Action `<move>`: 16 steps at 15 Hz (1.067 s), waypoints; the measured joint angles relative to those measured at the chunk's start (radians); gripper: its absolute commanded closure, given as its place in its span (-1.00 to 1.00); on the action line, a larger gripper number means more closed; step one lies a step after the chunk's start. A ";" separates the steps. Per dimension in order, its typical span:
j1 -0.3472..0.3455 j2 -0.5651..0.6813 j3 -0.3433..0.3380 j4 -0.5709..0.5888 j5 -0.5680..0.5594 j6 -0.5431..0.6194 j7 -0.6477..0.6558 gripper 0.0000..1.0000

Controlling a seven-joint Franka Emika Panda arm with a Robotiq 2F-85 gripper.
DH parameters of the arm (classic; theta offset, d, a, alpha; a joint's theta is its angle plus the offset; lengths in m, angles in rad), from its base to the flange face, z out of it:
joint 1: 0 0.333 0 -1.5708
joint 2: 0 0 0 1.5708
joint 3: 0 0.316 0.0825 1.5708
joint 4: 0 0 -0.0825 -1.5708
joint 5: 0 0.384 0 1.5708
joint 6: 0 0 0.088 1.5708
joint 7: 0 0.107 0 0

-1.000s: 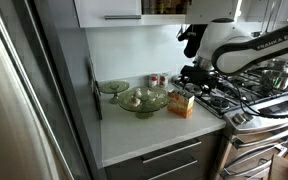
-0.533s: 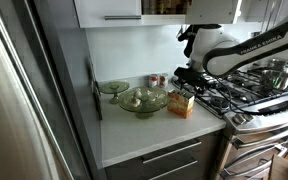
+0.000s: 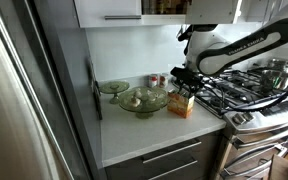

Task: Remove two sachets from the orange box

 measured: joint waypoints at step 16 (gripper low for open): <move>0.049 0.050 -0.063 0.025 0.001 0.003 0.000 0.99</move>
